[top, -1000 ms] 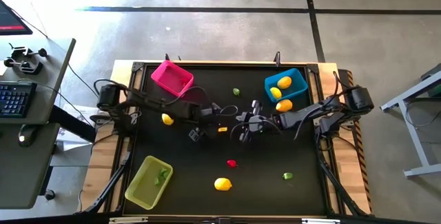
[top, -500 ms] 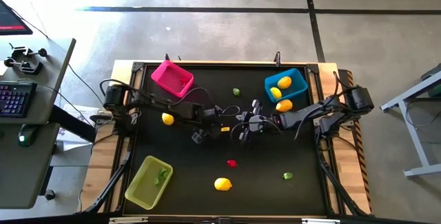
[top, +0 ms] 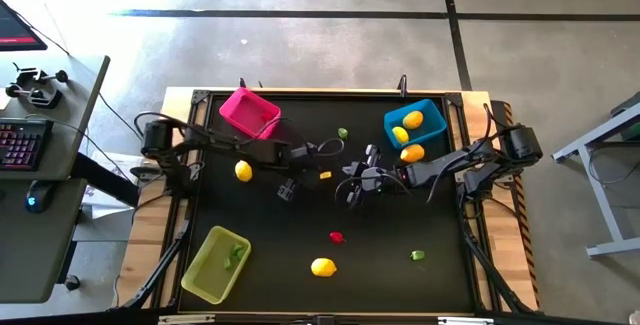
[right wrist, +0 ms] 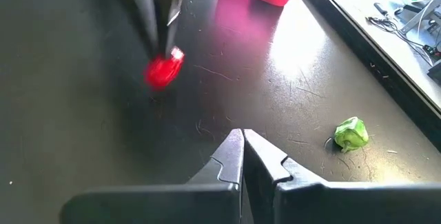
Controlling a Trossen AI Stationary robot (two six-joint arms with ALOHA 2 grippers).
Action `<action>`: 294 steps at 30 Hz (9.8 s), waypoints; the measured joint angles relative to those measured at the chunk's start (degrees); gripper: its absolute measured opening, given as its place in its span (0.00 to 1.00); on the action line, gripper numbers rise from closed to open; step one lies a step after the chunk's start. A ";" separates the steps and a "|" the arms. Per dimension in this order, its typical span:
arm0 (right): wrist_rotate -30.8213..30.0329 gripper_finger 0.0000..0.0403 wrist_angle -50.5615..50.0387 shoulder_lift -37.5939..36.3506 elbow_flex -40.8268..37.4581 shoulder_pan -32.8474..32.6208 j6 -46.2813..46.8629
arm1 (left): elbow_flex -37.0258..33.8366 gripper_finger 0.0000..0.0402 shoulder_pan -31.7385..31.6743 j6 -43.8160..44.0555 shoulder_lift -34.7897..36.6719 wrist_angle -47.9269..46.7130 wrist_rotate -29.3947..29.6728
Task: Sort produce into baskets
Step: Put the red bell pepper into the red bin, then put the yellow lemon into the blue bin
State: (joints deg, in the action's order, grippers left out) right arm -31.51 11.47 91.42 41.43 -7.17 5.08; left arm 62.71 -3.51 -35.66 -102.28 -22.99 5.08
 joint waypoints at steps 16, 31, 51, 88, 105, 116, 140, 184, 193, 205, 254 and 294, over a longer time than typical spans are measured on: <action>-0.01 0.00 0.01 0.02 0.02 0.02 -0.02 | -9.34 0.00 -16.83 19.55 25.34 -6.78 11.15; -0.02 0.00 0.03 0.02 0.02 0.54 0.94 | -14.07 0.00 -37.42 28.64 27.87 -9.00 12.69; -1.29 0.00 0.03 0.15 0.03 0.54 1.11 | -14.04 0.14 -39.97 26.45 23.74 -6.25 10.49; 0.23 0.00 24.61 0.20 -10.47 0.80 -2.74 | -33.75 0.00 -18.60 25.02 48.97 33.41 3.37; 7.55 0.00 24.80 0.20 -10.43 1.00 -2.62 | -47.57 0.00 -11.65 28.49 49.98 46.37 1.38; 11.19 0.00 26.35 0.15 -10.36 1.33 -2.56 | -47.97 0.00 -8.95 24.60 49.55 46.18 -4.84; 10.41 0.00 2.42 -4.47 -4.41 -4.33 9.12 | -47.94 0.00 -8.32 20.02 45.21 50.50 -6.07; -0.78 0.63 -67.61 -6.02 3.95 14.38 -11.98 | -47.92 0.00 -8.33 16.02 35.29 56.83 -12.02; 1.91 0.63 -64.66 -6.14 1.40 17.70 -12.71 | -47.92 0.00 -8.34 16.05 35.30 57.18 -12.00; 7.59 0.51 -66.46 -6.15 3.06 17.57 -5.25 | -47.92 0.00 -8.34 17.46 35.32 57.01 -12.00; 15.43 0.70 -79.90 4.85 20.83 7.38 -13.05 | -47.92 0.00 -8.33 17.53 35.32 52.05 -12.00; 13.75 0.70 -88.28 4.48 22.02 4.82 11.08 | -47.92 0.00 -8.34 17.58 35.30 51.00 -12.00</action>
State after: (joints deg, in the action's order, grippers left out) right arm -17.76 -76.80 95.90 63.45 -2.36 16.16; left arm 14.79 -11.86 -18.09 -66.98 28.01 -6.92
